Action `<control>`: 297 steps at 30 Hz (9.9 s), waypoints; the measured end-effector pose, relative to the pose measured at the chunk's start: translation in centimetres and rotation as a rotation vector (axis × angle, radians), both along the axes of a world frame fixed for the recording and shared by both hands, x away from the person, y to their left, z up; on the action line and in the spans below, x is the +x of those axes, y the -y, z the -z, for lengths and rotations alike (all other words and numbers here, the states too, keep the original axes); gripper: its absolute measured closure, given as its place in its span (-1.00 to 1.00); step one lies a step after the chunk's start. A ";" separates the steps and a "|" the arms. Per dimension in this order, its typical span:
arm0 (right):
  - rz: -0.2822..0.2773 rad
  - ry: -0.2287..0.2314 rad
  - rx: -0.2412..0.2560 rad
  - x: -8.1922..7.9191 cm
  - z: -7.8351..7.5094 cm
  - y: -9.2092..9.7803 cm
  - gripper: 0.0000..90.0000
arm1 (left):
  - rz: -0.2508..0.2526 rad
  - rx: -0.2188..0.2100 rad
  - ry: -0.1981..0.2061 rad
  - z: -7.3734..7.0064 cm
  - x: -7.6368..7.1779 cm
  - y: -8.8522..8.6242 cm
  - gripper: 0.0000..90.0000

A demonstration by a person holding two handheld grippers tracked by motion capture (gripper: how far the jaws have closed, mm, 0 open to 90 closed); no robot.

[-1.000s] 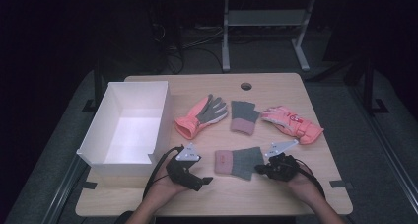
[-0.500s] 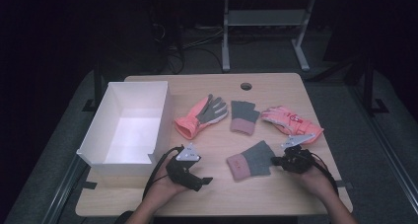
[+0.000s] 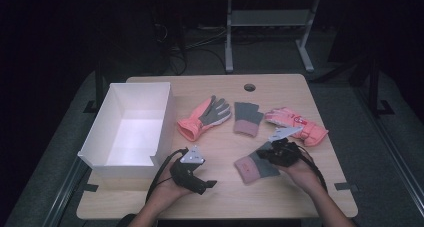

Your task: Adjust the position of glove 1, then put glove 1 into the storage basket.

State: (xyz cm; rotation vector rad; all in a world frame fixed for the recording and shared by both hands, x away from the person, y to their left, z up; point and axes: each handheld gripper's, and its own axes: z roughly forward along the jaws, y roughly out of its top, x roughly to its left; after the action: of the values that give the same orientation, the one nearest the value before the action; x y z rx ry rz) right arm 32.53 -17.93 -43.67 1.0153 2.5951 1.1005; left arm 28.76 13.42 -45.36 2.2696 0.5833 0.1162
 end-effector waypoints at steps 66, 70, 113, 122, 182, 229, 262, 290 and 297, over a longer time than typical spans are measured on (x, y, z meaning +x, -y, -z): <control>-0.079 0.009 -0.061 2.8 2.5 -5.0 1.00 | -0.003 -0.003 -0.011 0.1 -0.1 0.0 -0.69; -0.065 0.014 -0.043 2.7 2.0 -4.6 1.00 | 0.002 -0.003 -0.013 0.2 -0.1 0.1 -0.69; 0.117 -0.009 -0.053 9.0 1.8 -1.6 1.00 | 0.001 -0.017 -0.028 0.5 -0.3 0.5 -0.68; 0.107 -0.017 -0.083 7.1 1.5 0.3 1.00 | 0.006 -0.010 -0.027 0.5 -0.2 0.4 -0.68; 0.206 -0.051 -0.014 1.7 2.0 3.5 0.88 | 0.016 -0.006 -0.015 0.2 -0.4 0.2 -0.49; 0.054 -0.003 0.095 -2.9 -0.8 -4.6 0.58 | -0.011 -0.024 -0.028 0.0 -0.3 -0.1 -0.21; -0.033 -0.049 -0.065 -4.0 1.1 0.0 1.00 | 0.122 0.031 -0.098 1.1 -1.5 5.9 0.99; -0.108 -0.076 -0.050 -3.2 1.8 -0.6 1.00 | -0.101 0.082 -0.060 0.1 4.0 3.4 0.99; -0.153 -0.075 -0.046 -3.7 1.9 -1.2 1.00 | -0.101 0.067 -0.055 0.2 5.5 4.5 0.99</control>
State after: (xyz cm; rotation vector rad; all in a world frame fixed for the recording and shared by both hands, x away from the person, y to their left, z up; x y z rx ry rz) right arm 28.79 -16.76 -45.57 0.8770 2.7843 1.0479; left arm 34.23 8.89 -45.60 2.3137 0.7335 0.1257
